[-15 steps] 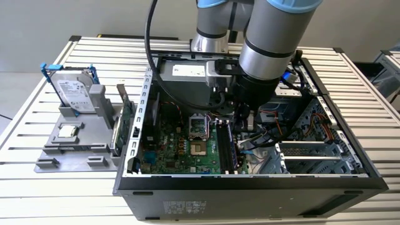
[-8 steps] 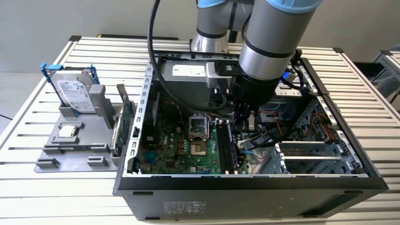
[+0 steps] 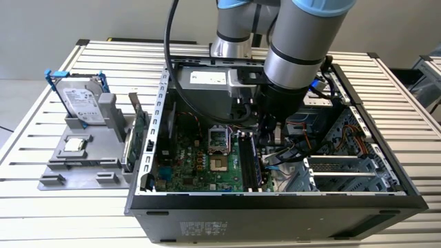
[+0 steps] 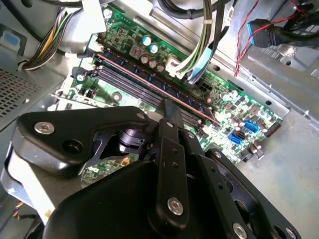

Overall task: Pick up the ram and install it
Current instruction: 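Press down the ram until it locks into place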

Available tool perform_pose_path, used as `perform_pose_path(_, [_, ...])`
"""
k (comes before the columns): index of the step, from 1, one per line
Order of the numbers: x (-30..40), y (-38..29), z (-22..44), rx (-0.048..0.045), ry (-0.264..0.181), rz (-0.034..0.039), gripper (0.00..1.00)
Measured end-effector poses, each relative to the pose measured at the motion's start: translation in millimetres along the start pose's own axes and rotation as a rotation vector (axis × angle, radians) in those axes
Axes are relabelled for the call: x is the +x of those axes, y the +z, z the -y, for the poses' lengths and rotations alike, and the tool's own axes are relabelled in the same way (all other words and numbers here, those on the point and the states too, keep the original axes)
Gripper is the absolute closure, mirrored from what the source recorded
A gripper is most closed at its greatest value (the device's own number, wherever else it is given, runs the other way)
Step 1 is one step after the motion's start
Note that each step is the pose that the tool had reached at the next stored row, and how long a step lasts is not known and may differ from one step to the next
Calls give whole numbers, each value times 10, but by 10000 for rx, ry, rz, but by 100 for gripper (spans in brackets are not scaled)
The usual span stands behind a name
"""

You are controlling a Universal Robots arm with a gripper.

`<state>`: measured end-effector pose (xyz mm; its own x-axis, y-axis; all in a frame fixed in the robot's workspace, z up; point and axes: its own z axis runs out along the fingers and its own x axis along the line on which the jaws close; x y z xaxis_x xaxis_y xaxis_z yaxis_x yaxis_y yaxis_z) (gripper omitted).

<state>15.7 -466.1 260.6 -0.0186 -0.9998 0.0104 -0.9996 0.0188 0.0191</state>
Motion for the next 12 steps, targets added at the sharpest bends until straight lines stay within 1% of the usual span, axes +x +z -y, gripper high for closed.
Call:
perform_pose_path(4, [-15,52,15,-1,34,0,100])
perform_pose_path(8, [-37,108,18,-4,281,3,100])
perform_pose_path(12, [-73,134,18,-4,326,5,100])
